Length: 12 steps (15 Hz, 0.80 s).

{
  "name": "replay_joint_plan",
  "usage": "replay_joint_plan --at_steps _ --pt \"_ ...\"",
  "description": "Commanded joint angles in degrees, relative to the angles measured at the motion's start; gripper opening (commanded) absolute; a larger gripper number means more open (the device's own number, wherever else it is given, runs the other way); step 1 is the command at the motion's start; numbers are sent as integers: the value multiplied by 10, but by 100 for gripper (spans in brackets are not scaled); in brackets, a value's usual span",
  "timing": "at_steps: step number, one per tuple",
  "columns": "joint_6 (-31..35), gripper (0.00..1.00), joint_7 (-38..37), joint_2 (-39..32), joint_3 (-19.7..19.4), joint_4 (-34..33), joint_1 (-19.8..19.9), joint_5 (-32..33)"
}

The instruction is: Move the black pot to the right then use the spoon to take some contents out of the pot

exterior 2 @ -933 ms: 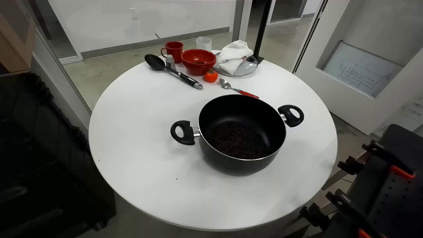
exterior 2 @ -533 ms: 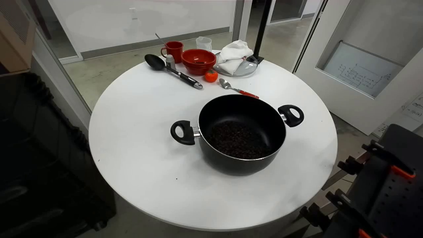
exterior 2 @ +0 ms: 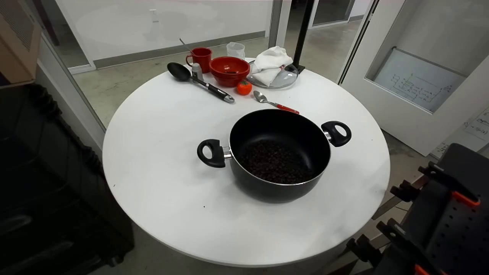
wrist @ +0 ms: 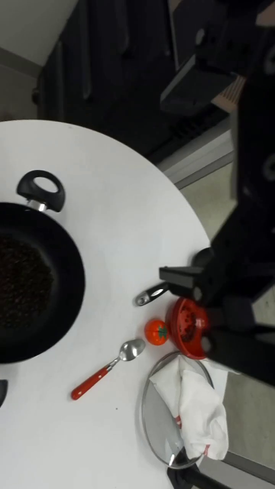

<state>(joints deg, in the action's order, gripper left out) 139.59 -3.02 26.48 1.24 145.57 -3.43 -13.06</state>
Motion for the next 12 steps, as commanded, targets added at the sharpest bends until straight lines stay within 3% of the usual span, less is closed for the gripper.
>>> replay_joint_plan --at_steps 1,4,7,12 --pt "6 100 -1 0 -3 3 -2 2" --pt "5 100 -1 -1 -2 3 -2 2" --pt "19 100 -34 -52 16 -25 2 9" --pt "129 100 -75 -198 32 -75 13 24"
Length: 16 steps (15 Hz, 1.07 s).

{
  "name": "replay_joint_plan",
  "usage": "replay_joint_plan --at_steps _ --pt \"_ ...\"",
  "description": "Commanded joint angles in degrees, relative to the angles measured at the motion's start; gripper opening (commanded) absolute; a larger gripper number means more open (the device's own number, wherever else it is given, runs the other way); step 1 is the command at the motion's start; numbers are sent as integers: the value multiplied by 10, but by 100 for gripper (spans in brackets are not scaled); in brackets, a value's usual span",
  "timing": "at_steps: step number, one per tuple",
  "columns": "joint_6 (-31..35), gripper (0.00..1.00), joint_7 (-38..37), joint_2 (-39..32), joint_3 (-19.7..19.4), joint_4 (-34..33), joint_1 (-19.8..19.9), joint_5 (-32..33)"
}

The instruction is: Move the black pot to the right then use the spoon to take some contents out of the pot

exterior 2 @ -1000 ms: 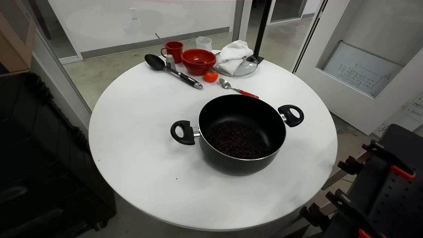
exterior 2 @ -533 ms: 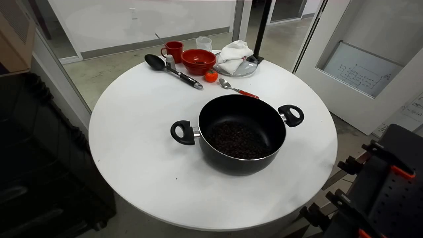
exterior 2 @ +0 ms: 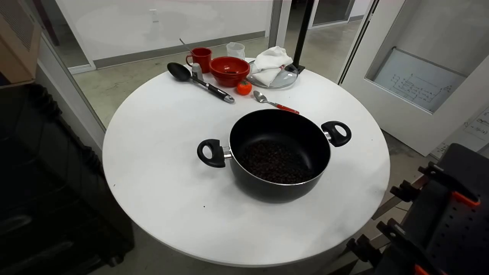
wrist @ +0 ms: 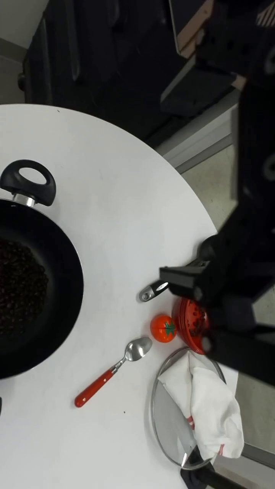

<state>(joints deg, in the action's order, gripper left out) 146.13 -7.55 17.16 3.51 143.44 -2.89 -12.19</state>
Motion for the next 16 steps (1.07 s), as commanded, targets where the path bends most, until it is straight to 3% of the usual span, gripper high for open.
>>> replay_joint_plan --at_steps 1,4,7,9,12,16 --pt "84 100 -33 -135 9 -69 7 20" --pt "110 100 -75 -237 4 -148 11 71" --pt "91 100 -140 -314 -25 -233 -5 139" --pt "74 100 -172 -344 -40 -270 -16 135" --pt "47 100 -184 -363 -53 -283 -28 130" --pt "77 100 -247 -367 -52 -263 -41 85"
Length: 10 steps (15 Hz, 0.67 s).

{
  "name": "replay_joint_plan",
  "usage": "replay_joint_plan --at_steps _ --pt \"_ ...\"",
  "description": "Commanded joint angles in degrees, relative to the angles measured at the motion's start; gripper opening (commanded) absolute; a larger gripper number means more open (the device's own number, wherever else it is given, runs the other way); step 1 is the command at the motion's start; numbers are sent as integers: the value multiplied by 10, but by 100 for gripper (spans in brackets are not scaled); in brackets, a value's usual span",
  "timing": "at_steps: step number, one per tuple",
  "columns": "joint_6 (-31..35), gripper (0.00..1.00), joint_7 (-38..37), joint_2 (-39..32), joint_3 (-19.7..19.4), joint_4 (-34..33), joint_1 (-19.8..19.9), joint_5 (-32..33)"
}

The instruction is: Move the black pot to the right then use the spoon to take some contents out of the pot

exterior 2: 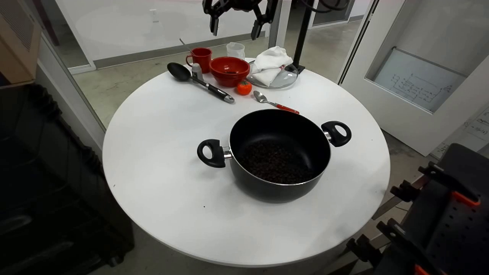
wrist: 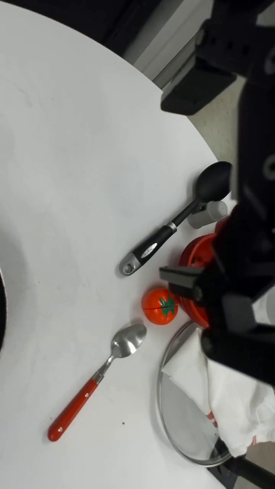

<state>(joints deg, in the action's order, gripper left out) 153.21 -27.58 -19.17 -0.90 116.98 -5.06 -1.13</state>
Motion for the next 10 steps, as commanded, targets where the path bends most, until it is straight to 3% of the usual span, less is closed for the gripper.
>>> replay_joint_plan --at_steps 1,3,8,10 --pt "15 100 -68 -5 -9 8 -25 -32" --pt "44 100 -91 -7 -3 22 -31 -50" --pt "26 100 -77 -9 2 13 -31 -64" --pt "111 100 -105 -8 -20 32 -47 -41"
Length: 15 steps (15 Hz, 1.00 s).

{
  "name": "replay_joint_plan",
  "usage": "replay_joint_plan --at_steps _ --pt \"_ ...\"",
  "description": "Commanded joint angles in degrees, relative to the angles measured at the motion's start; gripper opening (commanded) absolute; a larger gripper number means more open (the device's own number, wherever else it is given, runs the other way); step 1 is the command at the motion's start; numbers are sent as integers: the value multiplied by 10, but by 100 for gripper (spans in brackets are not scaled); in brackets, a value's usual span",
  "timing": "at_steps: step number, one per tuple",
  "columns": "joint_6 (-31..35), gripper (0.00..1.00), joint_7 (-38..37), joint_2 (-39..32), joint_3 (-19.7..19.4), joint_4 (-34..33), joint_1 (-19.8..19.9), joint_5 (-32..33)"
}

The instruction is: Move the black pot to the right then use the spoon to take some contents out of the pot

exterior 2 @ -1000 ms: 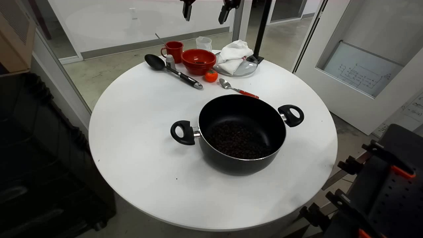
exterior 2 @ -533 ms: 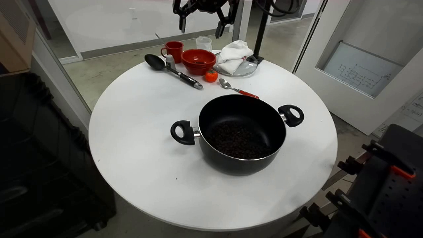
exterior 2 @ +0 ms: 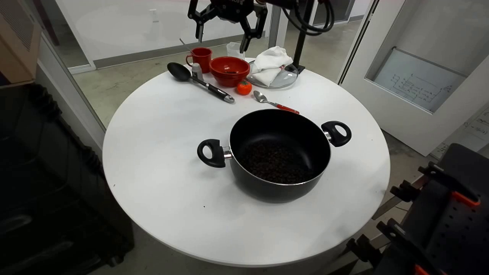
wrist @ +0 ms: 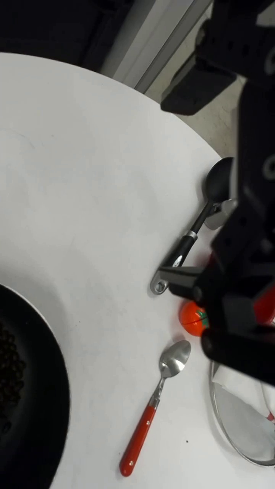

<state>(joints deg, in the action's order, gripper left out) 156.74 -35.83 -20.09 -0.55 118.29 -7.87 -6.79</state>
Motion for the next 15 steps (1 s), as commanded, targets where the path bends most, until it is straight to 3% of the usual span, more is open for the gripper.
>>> replay_joint_plan --at_steps 1,5,8,9,12,13,15 --pt "117 100 -27 2 -31 32 -22 14" --pt "302 100 -80 -14 -108 90 -71 22" --pt "385 100 -110 -62 -232 116 -173 -30" --pt "394 100 -112 -81 -262 119 -201 -56" --pt "337 100 -126 -135 -362 123 -311 -142" --pt "350 100 -104 -97 -307 128 -244 -100" --pt "350 100 -105 -112 -316 129 -260 -107"
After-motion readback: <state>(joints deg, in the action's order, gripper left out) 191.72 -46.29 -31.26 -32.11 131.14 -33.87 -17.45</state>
